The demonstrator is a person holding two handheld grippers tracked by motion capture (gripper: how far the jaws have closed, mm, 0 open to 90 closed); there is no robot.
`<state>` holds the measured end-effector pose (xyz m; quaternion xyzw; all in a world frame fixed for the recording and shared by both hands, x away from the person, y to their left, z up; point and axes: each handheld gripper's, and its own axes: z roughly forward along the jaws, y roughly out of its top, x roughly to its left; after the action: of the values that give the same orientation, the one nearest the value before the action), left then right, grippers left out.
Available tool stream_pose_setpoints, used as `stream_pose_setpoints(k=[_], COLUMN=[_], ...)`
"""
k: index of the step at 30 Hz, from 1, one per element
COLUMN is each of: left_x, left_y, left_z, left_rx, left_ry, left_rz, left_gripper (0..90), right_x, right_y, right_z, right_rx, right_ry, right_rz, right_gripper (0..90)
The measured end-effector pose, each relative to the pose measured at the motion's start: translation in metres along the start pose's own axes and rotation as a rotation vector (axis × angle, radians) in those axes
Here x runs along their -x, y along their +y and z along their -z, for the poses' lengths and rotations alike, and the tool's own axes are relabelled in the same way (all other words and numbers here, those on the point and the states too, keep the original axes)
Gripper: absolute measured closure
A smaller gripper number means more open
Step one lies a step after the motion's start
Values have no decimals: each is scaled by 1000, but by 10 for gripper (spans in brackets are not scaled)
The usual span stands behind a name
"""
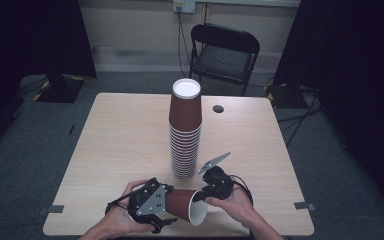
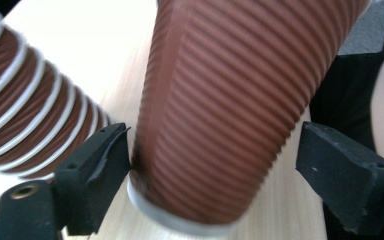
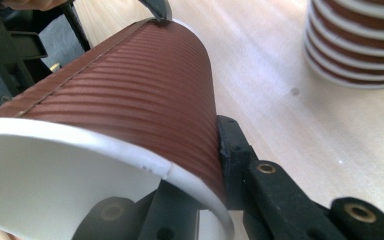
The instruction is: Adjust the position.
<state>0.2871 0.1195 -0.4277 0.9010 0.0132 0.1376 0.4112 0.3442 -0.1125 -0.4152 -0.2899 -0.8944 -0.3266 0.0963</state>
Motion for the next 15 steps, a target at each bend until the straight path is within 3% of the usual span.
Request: stream_pose_setpoints(k=[3, 4, 15], left_x=[-1, -1, 2], left_y=[2, 3, 13], left_z=[-3, -4, -12], left_rx=[-11, -9, -4], left_ry=[-14, -14, 1], left_rz=[-26, -18, -72], left_gripper=[128, 122, 100], right_x=[-1, -1, 2], right_y=[3, 4, 13], right_z=[-4, -5, -13], right_rx=[-26, -29, -84], right_ry=[13, 13, 22], right_rz=[-4, -2, -62], right_gripper=[866, 866, 866])
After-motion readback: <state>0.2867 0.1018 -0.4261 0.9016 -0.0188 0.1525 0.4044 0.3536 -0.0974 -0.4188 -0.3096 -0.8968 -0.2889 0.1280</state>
